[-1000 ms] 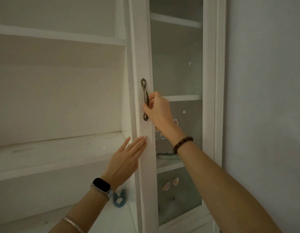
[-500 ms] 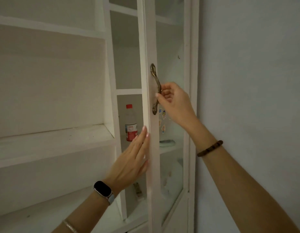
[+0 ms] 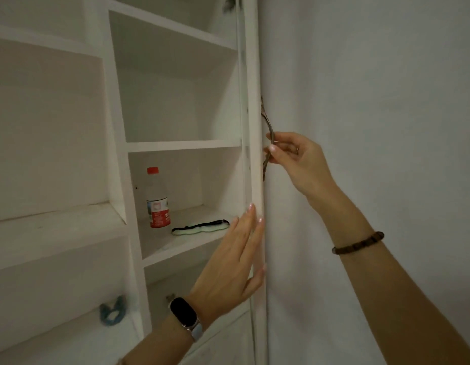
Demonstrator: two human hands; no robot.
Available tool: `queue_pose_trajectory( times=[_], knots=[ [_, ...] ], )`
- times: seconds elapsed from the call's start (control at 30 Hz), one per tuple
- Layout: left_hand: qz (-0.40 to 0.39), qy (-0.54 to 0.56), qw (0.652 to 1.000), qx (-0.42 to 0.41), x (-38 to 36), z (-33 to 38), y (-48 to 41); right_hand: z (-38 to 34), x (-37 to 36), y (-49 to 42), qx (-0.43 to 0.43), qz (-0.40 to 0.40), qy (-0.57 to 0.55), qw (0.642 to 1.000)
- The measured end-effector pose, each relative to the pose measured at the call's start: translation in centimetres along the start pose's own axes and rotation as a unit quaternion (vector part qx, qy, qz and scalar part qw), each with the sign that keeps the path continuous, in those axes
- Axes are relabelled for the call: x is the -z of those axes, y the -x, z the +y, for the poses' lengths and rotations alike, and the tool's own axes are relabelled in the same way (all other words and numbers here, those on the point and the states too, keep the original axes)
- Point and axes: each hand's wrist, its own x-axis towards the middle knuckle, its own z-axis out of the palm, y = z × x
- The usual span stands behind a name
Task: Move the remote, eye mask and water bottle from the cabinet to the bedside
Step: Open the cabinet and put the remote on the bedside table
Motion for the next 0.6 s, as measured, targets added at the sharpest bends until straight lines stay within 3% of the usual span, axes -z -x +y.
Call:
queue_pose_trajectory(
  times=[0.2, 0.47, 0.6],
  knots=[
    [-0.005, 0.016, 0.999, -0.038, -2.7, 2.7, -3.8, -0.3, 5.0, 0.5, -0.041, 0.043, 0.006, 0.998],
    [-0.004, -0.002, 1.0, -0.031, -7.1, 6.2, -9.5, 1.0, 10.3, 0.3, -0.032, 0.083, 0.121, 0.989],
    [-0.018, -0.007, 1.0, -0.025, -9.7, 7.2, -11.7, 2.3, 13.0, -0.9, -0.048, 0.07, 0.137, 0.987]
  ],
)
